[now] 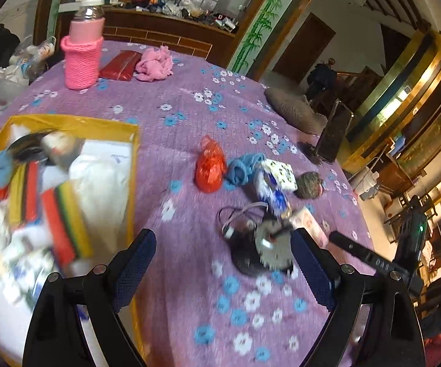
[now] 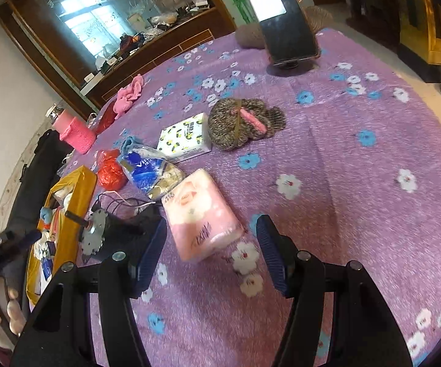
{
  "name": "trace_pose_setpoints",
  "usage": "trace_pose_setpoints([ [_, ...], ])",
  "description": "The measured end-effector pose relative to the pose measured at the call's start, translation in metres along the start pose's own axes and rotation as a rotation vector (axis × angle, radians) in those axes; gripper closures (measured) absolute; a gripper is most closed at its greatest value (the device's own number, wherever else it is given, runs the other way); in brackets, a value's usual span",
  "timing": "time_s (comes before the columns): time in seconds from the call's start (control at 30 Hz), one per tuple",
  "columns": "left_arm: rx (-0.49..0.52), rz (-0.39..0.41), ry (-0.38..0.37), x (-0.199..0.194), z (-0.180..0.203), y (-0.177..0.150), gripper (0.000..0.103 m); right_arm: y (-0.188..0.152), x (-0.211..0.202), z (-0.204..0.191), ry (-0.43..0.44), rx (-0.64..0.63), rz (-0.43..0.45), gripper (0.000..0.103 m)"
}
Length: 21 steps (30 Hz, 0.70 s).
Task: Organize soft objects
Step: 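Move both tools back toward the red bag and the wrapped roll, then grasp the red plastic bag with the left tool while the right grasps the blue-white roll pack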
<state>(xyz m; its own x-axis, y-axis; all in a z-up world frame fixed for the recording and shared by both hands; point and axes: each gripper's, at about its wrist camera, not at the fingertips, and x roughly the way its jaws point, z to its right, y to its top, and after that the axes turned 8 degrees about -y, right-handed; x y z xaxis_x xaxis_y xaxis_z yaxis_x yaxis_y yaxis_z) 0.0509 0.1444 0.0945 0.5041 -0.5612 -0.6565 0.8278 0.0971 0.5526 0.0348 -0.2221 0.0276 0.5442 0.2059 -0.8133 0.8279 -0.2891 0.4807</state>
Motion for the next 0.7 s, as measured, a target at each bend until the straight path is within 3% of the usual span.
trace_pose_setpoints([
  [0.4,-0.211,-0.109,-0.087,0.094,-0.044,0.059,0.013,0.043,0.056,-0.064,0.086,-0.154,-0.101,0.044],
  [0.7,-0.133,-0.135,-0.034,0.134,-0.038,0.076,0.013,0.041,0.087,-0.087,0.016,-0.277,-0.097,0.042],
])
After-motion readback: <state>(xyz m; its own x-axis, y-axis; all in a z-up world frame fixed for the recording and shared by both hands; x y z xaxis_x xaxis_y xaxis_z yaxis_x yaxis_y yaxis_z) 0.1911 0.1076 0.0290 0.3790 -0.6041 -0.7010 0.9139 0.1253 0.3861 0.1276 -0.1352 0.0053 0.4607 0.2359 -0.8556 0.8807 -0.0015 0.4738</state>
